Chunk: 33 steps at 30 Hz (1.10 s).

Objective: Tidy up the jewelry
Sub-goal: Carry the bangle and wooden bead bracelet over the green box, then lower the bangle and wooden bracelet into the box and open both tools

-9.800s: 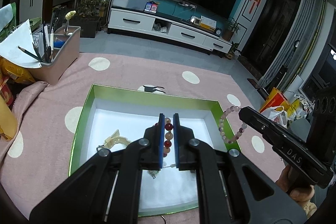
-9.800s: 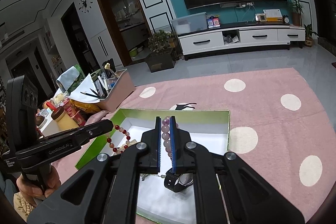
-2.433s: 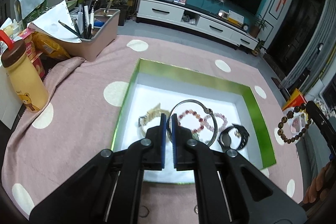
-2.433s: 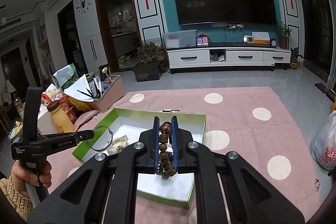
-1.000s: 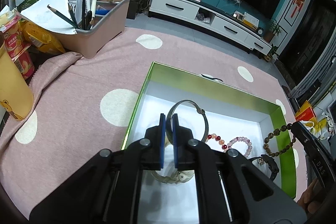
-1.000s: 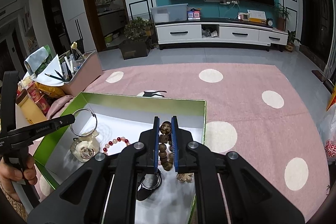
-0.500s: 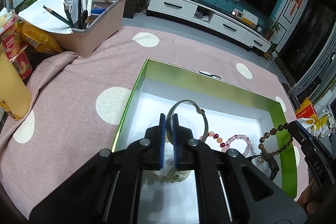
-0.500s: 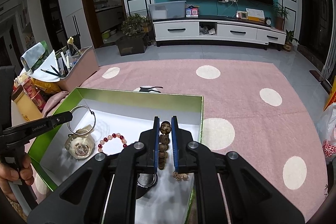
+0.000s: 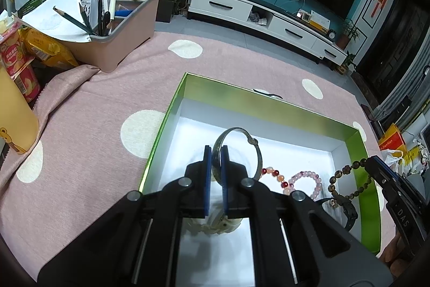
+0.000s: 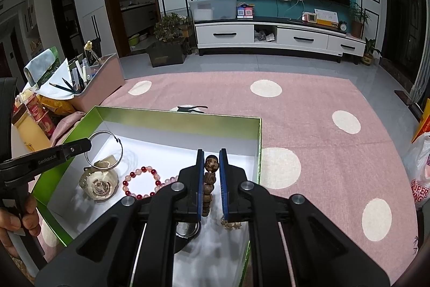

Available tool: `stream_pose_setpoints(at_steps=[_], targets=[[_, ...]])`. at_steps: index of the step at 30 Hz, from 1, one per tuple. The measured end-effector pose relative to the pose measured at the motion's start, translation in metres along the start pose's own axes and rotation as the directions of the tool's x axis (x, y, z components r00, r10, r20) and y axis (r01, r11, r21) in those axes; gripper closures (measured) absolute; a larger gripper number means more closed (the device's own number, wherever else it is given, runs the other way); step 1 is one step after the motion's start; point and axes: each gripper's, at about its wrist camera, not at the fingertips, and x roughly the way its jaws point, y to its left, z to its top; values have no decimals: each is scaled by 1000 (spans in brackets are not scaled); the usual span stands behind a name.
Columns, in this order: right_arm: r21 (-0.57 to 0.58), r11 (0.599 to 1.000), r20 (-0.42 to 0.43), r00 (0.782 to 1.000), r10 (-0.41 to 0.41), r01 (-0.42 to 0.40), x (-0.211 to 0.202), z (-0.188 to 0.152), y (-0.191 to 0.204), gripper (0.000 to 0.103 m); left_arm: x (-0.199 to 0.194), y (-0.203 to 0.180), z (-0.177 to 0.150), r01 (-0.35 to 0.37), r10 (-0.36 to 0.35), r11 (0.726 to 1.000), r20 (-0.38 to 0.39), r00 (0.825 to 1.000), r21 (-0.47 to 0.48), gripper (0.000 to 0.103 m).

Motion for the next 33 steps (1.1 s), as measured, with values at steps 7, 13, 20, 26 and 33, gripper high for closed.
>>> stream_pose_setpoints(at_steps=[7, 13, 20, 26, 33], targets=[[2, 1000, -11, 1000, -2, 2, 2, -1, 0, 93, 2, -2, -1, 1, -1, 1000, -2, 1000, 1, 97], [-2, 1000, -19, 1000, -2, 2, 5, -1, 2, 93, 2, -1, 0, 3, -3, 1000, -3, 1000, 0, 97], [8, 1000, -27, 1000, -3, 4, 7, -2, 1, 93, 3, 0, -1, -3, 3, 1000, -1, 1000, 2, 97], [20, 1000, -22, 1000, -1, 1, 5, -2, 0, 92, 2, -2, -1, -8, 8, 1000, 5, 1000, 7, 97], [31, 1000, -8, 1000, 0, 1, 0, 0, -1, 85, -4, -4, 1, -7, 7, 1000, 19, 1000, 14, 88]])
